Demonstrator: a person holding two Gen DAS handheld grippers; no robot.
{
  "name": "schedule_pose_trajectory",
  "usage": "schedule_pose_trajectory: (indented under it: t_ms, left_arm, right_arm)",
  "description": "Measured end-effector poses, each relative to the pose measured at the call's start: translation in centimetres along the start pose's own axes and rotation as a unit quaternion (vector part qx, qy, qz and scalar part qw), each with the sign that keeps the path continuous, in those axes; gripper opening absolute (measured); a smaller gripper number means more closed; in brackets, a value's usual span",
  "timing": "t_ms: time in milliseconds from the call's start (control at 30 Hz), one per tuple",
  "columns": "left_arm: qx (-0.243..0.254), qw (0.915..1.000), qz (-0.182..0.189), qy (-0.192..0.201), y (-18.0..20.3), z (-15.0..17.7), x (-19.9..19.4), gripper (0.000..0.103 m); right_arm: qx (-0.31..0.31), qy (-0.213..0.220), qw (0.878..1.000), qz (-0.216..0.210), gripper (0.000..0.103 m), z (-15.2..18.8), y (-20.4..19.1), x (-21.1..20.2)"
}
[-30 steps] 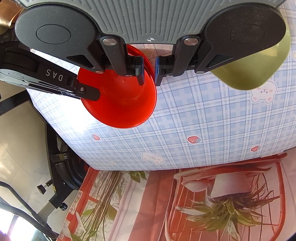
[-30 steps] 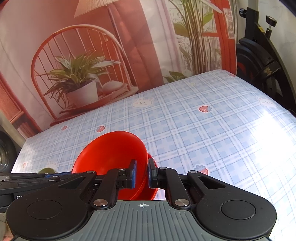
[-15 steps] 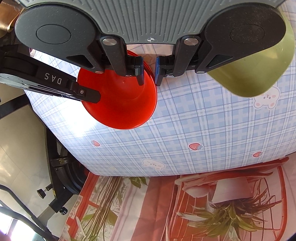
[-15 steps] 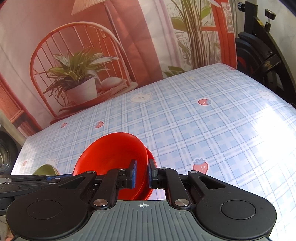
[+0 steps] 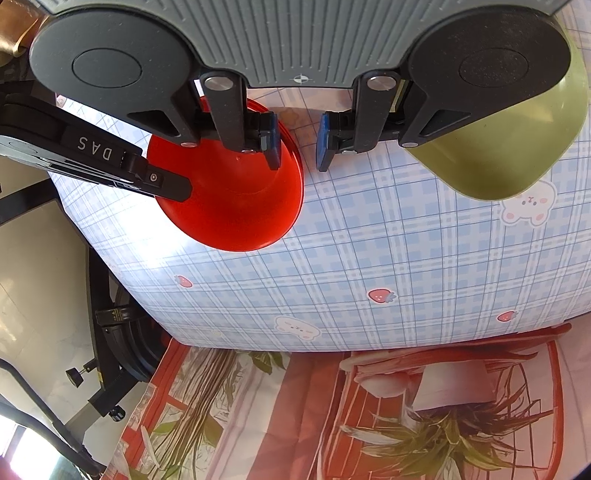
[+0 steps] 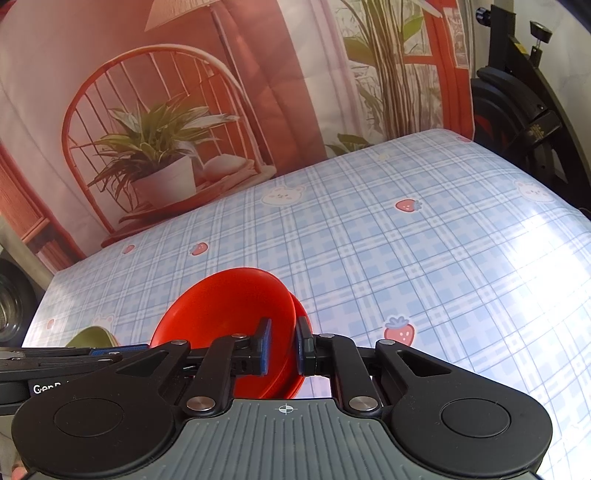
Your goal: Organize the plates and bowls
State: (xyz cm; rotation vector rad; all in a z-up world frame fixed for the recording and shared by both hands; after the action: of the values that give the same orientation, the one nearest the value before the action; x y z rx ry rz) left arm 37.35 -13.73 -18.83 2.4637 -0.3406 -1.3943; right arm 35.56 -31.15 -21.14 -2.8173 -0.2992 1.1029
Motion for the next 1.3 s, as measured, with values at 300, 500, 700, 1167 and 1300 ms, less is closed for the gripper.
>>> schedule_pose_trajectory:
  t_ms: [300,500,700,1167,1300]
  left_arm:
    - [-0.010,0.9999,-0.006,0.002,-0.3,0.0,-0.2,0.023]
    - [-0.011,0.9999,-0.007,0.004,-0.2,0.0,-0.2,0.024]
    - [-0.011,0.9999,-0.003,-0.001,0.0,0.1,0.3,0.024]
    - [-0.006,0.9994,0.004,-0.035,0.3,0.9,2.5,0.028]
    - [-0.012,0.9989,0.010,-0.044,0.3,1.0,3.1,0.028]
  right_arm:
    - [-0.013,0.013,1.000,0.016,0.021,-0.3,0.1,-0.6]
    - [-0.002,0.004,1.000,0.018,0.021,0.4,0.7,0.0]
    - [0.006,-0.004,1.000,0.015,0.021,1.0,1.0,0.6]
    - [0.013,-0.015,1.000,0.000,0.020,1.9,1.0,2.0]
    - [0.013,-0.015,1.000,-0.004,0.019,2.0,1.0,2.1]
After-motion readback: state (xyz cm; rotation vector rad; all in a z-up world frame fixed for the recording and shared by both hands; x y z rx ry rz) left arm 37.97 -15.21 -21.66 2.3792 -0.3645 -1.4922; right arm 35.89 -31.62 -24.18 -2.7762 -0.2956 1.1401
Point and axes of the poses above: each gripper's, at about its wrist camera, not at the fingertips, and x roughly the way its jaws point, y to its right, z to its underside, the point moved 5 cm from there along x, roughly the way its jaws point, and after that the axes turned 15 degrees about -x, right-handed, at the moved point
